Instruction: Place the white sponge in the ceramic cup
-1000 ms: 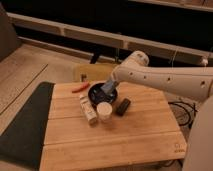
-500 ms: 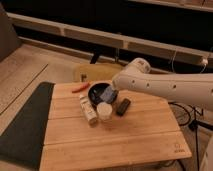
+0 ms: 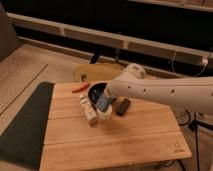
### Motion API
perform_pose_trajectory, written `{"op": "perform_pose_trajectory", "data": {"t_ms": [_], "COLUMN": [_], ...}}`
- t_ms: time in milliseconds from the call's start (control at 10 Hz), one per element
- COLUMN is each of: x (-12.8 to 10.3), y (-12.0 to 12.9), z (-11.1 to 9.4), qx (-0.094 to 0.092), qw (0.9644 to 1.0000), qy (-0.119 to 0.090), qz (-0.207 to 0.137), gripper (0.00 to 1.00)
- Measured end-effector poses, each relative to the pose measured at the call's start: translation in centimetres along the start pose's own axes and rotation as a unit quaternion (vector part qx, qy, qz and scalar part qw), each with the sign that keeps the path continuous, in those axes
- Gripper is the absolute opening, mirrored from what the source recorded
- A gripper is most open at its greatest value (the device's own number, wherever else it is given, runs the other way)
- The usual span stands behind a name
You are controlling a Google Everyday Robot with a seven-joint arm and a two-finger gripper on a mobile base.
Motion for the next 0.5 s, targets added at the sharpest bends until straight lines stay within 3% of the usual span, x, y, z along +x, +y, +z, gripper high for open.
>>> {"op": "perform_pose_trajectory", "data": {"t_ms": [500], "x": [-0.1], "y": [-2.9], "z": [0.8], "qx": [0.024], "qw": [0.9996], "qy": [0.009], "qz": [0.014], "gripper": [0.00]}}
